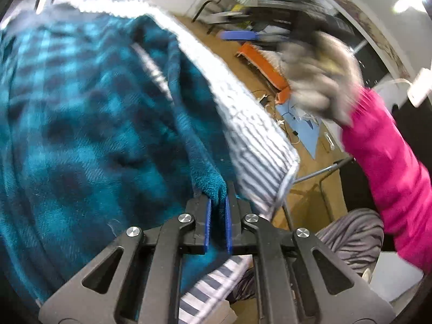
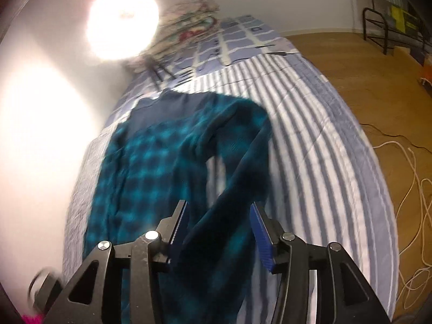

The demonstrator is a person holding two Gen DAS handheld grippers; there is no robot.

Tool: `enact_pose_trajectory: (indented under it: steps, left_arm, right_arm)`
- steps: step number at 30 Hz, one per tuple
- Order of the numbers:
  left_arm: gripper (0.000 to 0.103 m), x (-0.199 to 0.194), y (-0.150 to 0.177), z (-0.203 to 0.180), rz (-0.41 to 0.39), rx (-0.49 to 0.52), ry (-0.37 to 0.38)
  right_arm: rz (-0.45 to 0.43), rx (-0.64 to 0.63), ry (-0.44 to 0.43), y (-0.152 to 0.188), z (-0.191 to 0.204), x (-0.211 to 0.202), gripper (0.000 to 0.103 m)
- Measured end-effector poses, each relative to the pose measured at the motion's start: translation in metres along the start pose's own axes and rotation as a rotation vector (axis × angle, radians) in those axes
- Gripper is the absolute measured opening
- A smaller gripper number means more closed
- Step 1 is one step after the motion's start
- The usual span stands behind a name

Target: Fold large clothes

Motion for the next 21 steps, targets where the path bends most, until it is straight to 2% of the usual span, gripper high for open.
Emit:
enact_pose_trajectory:
  steps: [3,10,12,14,16,21]
  left_arm:
    - [0.006,-0.008,0.002,-0.014,-0.026,0.053,-0.031]
    - [0.004,-0.011,0.004,-0.021,-0.027,0.065,-0.043]
    - [0.004,-0.007,0.003,-0.022,-0.021,0.073,-0.043]
    - [0.004,-0.005,0.005,-0.021,-0.016,0.081,-0.054]
    - [0.004,-0.003,0.008,-0.018,-0.008,0.075,-0.060]
    - [0.004,-0.005,0.021,-0.008,0.012,0.034,-0.051]
  right_arm:
    - [0.009,0.025,0.057,-0.025,-0.015,0.027,0.049]
    - [0.037,0.121,0.085,-0.066,-0.041,0.087,0.049]
    - [0.044,0.125,0.099,-0.072,-0.045,0.099,0.035]
    - [0.065,0.120,0.128,-0.075,-0.049,0.113,0.006]
    - [0.063,0.110,0.139,-0.078,-0.045,0.116,0.001]
    - [0.014,0.028,0.134,-0.089,-0.013,0.095,0.000]
Point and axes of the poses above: each gripper's, at about its wrist camera, not at the fingertips, and x roughly the way its jaws point, z to its left, y to its underside, the point moved 9 cm from there along x, roughly the way its jaws point, and after that the axes turned 5 degrees about -x, right-handed, at the moved point
